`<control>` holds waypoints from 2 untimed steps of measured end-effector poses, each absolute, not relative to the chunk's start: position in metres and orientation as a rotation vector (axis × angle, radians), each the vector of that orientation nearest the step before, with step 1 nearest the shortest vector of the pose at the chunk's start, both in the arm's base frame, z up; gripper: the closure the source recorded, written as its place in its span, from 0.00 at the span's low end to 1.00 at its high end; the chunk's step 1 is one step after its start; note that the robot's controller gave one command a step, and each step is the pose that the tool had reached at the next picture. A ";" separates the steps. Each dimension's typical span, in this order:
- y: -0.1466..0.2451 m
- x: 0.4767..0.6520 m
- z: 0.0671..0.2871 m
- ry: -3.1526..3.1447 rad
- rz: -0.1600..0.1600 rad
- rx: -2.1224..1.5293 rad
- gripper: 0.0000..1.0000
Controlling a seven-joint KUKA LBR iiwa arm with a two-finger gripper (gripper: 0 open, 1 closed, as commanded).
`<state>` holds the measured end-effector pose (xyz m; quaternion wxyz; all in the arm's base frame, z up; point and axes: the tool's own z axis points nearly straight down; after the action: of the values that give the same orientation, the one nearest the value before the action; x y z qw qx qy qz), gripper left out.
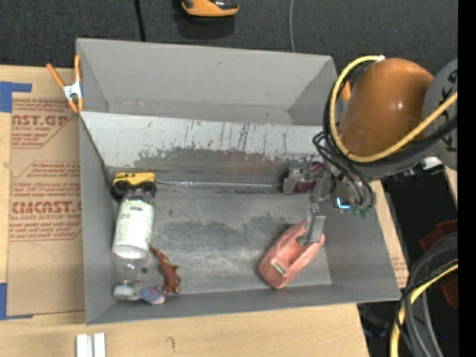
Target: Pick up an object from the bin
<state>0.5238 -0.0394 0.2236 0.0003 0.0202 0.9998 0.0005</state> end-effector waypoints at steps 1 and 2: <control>-0.044 0.519 0.189 3.129 -0.001 -0.232 0.00; -0.056 0.512 0.152 3.109 0.004 -0.469 0.00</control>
Offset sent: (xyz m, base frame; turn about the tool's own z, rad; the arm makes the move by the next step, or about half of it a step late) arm -0.0138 -0.0329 -0.0789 -0.2564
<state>0.5123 -0.0556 0.1516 -0.0011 -0.1493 0.9888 0.0012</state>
